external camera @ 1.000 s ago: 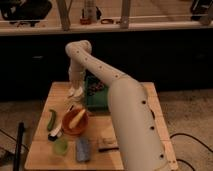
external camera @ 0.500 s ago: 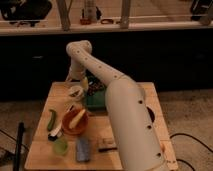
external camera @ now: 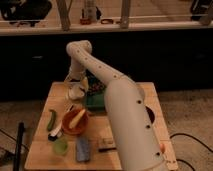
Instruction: Place fork in paper cup
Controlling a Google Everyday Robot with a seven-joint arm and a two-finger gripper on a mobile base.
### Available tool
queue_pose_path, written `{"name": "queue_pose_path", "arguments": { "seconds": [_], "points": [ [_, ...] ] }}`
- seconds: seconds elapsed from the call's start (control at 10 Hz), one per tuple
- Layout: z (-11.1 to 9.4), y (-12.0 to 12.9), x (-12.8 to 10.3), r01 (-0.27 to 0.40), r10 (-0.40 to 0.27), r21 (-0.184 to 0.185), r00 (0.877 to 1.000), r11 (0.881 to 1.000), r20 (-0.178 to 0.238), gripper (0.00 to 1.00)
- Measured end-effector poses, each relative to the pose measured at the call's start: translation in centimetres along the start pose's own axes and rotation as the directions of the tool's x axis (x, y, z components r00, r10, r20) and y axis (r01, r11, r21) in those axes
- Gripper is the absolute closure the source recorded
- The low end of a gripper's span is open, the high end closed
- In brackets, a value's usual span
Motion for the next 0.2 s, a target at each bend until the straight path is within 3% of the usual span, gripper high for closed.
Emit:
{"name": "queue_pose_path", "arguments": {
  "seconds": [0.2],
  "points": [
    [-0.02,0.02,0.02,0.003,-0.003,0.0,1.0,1.0,0.001,0.2]
  ]
}}
